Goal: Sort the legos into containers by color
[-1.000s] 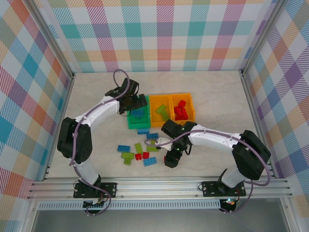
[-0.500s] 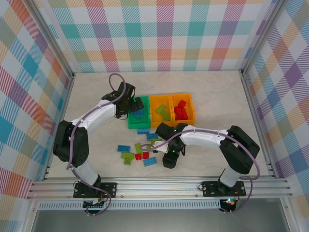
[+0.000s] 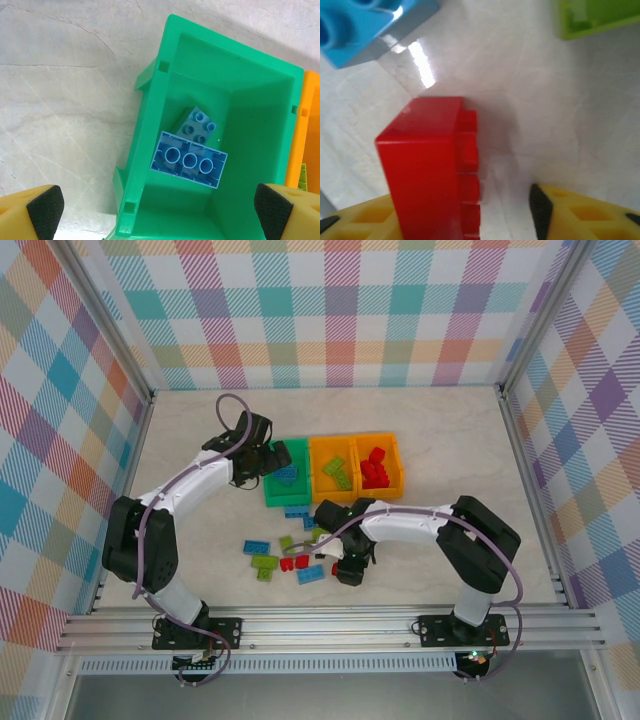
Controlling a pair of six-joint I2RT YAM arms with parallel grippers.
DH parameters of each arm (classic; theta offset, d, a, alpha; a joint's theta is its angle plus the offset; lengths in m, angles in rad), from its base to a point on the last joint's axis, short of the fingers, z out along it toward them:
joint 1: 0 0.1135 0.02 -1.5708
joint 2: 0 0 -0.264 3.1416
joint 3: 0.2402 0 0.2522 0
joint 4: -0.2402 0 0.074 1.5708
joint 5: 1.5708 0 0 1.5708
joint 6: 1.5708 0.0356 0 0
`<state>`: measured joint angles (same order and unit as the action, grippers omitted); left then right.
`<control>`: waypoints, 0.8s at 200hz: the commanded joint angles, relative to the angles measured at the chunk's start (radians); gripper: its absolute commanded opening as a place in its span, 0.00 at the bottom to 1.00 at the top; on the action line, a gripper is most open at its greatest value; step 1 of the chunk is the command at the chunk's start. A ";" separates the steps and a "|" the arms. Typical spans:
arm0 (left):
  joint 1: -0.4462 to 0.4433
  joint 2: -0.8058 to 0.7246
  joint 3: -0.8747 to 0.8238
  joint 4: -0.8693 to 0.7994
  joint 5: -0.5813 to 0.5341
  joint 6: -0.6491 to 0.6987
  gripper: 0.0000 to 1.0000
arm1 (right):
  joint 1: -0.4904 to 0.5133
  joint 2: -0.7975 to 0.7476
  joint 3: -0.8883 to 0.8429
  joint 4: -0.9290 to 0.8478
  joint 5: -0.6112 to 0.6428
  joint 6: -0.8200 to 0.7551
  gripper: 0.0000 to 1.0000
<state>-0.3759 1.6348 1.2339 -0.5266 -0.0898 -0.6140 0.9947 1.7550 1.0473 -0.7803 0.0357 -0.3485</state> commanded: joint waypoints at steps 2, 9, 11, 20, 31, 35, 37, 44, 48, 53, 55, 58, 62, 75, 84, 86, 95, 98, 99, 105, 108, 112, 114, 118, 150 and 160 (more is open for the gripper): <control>0.012 -0.041 -0.024 0.008 -0.006 -0.014 1.00 | 0.007 0.039 0.017 0.011 0.009 0.031 0.34; 0.014 -0.042 -0.026 0.008 -0.008 -0.014 1.00 | 0.007 0.034 0.016 0.010 0.014 0.037 0.26; 0.014 -0.044 -0.028 0.008 -0.008 -0.014 1.00 | 0.006 0.031 0.016 0.009 0.015 0.039 0.25; 0.015 -0.046 -0.028 0.007 -0.010 -0.013 1.00 | 0.007 0.016 0.014 0.010 0.015 0.046 0.21; 0.017 -0.047 -0.028 0.005 -0.012 -0.013 1.00 | 0.005 -0.014 0.017 0.008 0.012 0.059 0.20; 0.018 -0.047 -0.029 0.003 -0.013 -0.014 1.00 | 0.005 -0.027 0.019 0.007 0.007 0.062 0.20; 0.017 -0.047 -0.028 0.003 -0.012 -0.014 1.00 | 0.004 -0.034 0.021 0.008 0.005 0.066 0.20; 0.018 -0.049 -0.028 0.000 -0.013 -0.013 1.00 | -0.001 -0.061 0.026 0.010 0.000 0.079 0.20; 0.019 -0.049 -0.028 -0.001 -0.013 -0.012 1.00 | -0.006 -0.077 0.030 0.012 -0.004 0.090 0.20; 0.019 -0.050 -0.029 -0.003 -0.013 -0.010 1.00 | -0.017 -0.095 0.037 0.014 -0.013 0.104 0.20; 0.019 -0.050 -0.030 -0.004 -0.013 -0.010 1.00 | -0.021 -0.103 0.039 0.015 -0.017 0.110 0.20; 0.019 -0.051 -0.030 -0.005 -0.014 -0.009 1.00 | -0.030 -0.114 0.043 0.019 -0.023 0.120 0.20; 0.019 -0.053 -0.031 -0.007 -0.014 -0.005 1.00 | -0.043 -0.129 0.048 0.023 -0.032 0.134 0.20; 0.018 -0.059 -0.037 -0.016 -0.021 0.001 1.00 | -0.102 -0.173 0.068 0.035 -0.051 0.178 0.20; 0.019 -0.064 -0.041 -0.025 -0.024 0.010 1.00 | -0.152 -0.196 0.084 0.037 -0.058 0.204 0.20; 0.019 -0.066 -0.042 -0.027 -0.025 0.011 1.00 | -0.164 -0.201 0.087 0.038 -0.059 0.209 0.20; 0.018 -0.069 -0.045 -0.038 -0.029 0.018 1.00 | -0.224 -0.216 0.105 0.033 -0.064 0.227 0.20; 0.018 -0.071 -0.047 -0.041 -0.029 0.020 1.00 | -0.242 -0.220 0.112 0.031 -0.065 0.232 0.20; 0.018 -0.073 -0.048 -0.042 -0.030 0.021 1.00 | -0.249 -0.220 0.114 0.030 -0.066 0.233 0.20; 0.017 -0.078 -0.052 -0.047 -0.029 0.027 1.00 | -0.288 -0.223 0.129 0.024 -0.068 0.241 0.21; 0.017 -0.082 -0.055 -0.049 -0.027 0.026 1.00 | -0.308 -0.223 0.136 0.022 -0.066 0.242 0.21; 0.017 -0.087 -0.059 -0.050 -0.029 0.029 1.00 | -0.334 -0.220 0.149 0.018 -0.066 0.243 0.21; 0.017 -0.090 -0.062 -0.050 -0.029 0.030 1.00 | -0.348 -0.218 0.155 0.016 -0.065 0.243 0.21; 0.017 -0.096 -0.067 -0.053 -0.029 0.030 1.00 | -0.375 -0.208 0.172 0.009 -0.065 0.279 0.21; 0.011 -0.150 -0.120 -0.056 -0.036 0.021 1.00 | -0.516 -0.017 0.406 -0.140 -0.053 0.353 0.20; 0.007 -0.166 -0.136 -0.058 -0.035 0.014 1.00 | -0.527 0.049 0.481 -0.185 -0.039 0.379 0.20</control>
<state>-0.3687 1.5295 1.1347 -0.5503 -0.1043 -0.6056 0.4946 1.6691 1.3891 -0.8303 -0.0040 -0.0620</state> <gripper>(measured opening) 0.999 0.248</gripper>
